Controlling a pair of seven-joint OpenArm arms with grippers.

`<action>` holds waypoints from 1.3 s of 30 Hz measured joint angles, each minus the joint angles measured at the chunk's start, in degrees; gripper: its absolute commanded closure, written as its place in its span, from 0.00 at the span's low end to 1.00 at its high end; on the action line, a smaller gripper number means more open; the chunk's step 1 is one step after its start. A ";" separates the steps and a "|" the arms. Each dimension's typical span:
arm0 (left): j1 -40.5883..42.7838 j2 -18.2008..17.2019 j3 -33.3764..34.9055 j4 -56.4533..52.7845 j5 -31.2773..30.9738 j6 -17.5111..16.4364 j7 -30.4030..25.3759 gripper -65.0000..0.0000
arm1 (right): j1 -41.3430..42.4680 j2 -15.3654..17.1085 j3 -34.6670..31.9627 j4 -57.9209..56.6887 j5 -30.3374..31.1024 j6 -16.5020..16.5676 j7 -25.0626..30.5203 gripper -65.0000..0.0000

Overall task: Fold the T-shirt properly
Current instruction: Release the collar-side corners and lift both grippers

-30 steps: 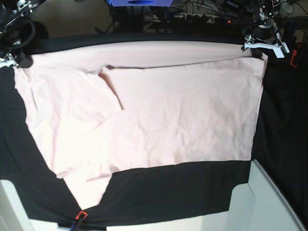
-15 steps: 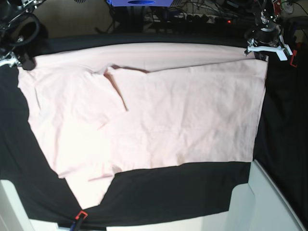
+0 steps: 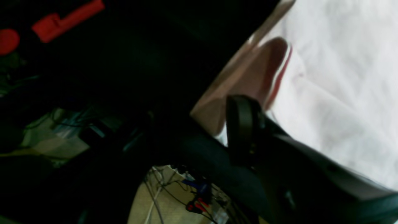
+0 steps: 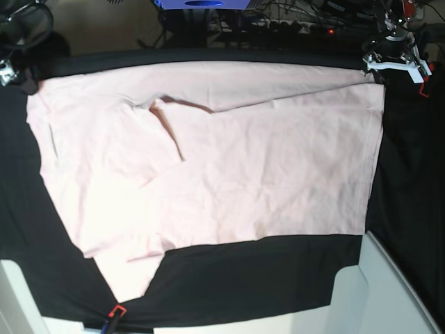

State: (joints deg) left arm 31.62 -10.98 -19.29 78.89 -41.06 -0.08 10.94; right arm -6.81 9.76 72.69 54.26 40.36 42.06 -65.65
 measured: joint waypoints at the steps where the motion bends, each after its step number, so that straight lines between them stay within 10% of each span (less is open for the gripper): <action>1: 0.07 0.42 -1.51 0.26 -0.22 -0.46 0.31 0.56 | -0.15 0.04 0.04 0.02 0.00 0.02 0.00 0.42; 8: 2.93 0.39 -14.01 4.79 0.09 0.28 0.28 0.56 | -5.44 -0.90 -1.70 13.03 -10.86 -3.34 -3.96 0.42; 13: 7.96 0.63 -14.73 15.30 -0.13 -2.16 -0.09 0.59 | -10.75 -0.15 -16.11 35.58 -8.59 -2.27 -0.07 0.42; 18: 9.16 2.71 -9.99 20.31 0.09 -11.13 -0.20 1.00 | -18.75 -0.24 -32.11 49.40 -10.08 -2.05 10.43 0.43; 21: 8.35 2.54 -8.48 17.86 2.19 -12.24 -0.46 1.00 | -20.20 -0.26 -40.26 50.49 -19.12 -2.10 14.84 0.43; 24: 6.82 3.28 -8.02 14.69 8.22 -12.48 0.00 1.00 | -18.95 -0.44 -46.49 50.64 -28.94 -2.03 21.05 0.60; 27: 6.99 5.11 -8.70 14.36 9.09 -14.99 -0.22 1.00 | -19.54 -3.76 -48.24 50.51 -38.47 -2.03 24.61 0.97; 29: 7.28 5.68 -8.68 14.29 9.11 -15.41 -0.22 1.00 | -19.89 -5.73 -48.46 50.38 -44.70 -1.75 26.69 0.99; 39: 6.99 7.45 -8.57 9.25 1.68 -15.19 0.00 0.46 | -18.95 -8.83 -48.65 50.36 -50.05 -1.84 29.81 0.99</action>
State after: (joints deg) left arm 38.61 -3.53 -27.86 88.14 -39.38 -15.27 10.94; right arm -25.76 0.93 24.03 104.62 -9.69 40.23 -35.83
